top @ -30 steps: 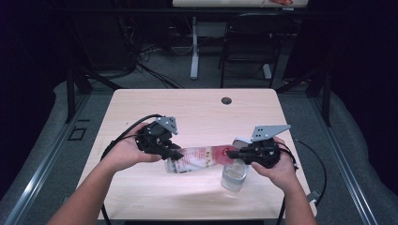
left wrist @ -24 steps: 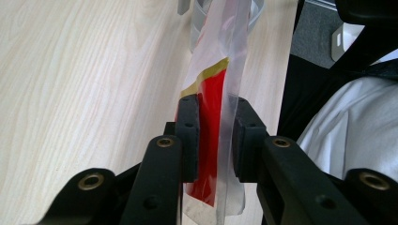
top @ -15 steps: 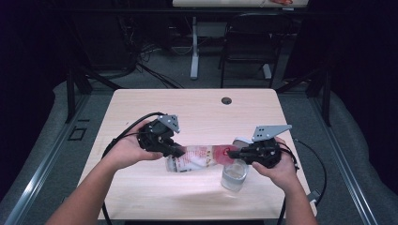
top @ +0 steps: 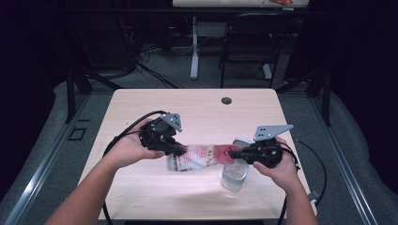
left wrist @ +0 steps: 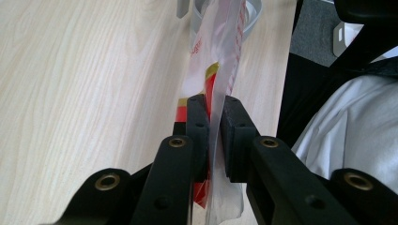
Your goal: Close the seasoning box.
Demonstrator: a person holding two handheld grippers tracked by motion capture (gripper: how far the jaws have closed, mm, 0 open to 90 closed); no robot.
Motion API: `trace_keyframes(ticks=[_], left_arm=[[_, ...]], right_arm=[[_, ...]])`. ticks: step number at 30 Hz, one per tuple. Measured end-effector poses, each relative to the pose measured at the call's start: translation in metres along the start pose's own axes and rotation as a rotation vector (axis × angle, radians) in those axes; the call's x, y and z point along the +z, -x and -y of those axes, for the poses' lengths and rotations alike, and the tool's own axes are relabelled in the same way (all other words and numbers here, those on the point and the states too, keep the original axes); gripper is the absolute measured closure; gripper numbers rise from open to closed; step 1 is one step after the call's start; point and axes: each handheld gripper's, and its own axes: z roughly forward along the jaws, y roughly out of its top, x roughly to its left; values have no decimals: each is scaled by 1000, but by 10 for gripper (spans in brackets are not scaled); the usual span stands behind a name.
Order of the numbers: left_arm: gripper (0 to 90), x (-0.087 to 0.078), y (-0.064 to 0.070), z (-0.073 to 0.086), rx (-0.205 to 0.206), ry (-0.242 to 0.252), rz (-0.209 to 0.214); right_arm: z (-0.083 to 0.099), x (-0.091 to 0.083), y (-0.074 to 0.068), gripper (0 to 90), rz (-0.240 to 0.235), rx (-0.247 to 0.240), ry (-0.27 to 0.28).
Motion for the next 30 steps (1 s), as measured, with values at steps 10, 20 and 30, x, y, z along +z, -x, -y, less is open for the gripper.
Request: trace_keyframes(ticks=[10,20,30], left_arm=[[842,-2,-1,-6,-4,13,2],[850,-3,0,-15,6,16,3],[857,-5,2,-23,23,24,3]], right_arm=[[1,-3,1,891,7,5,-11],[0,-6,3,890,22,17,-37],[9,-11,1,890,28,52,-12]])
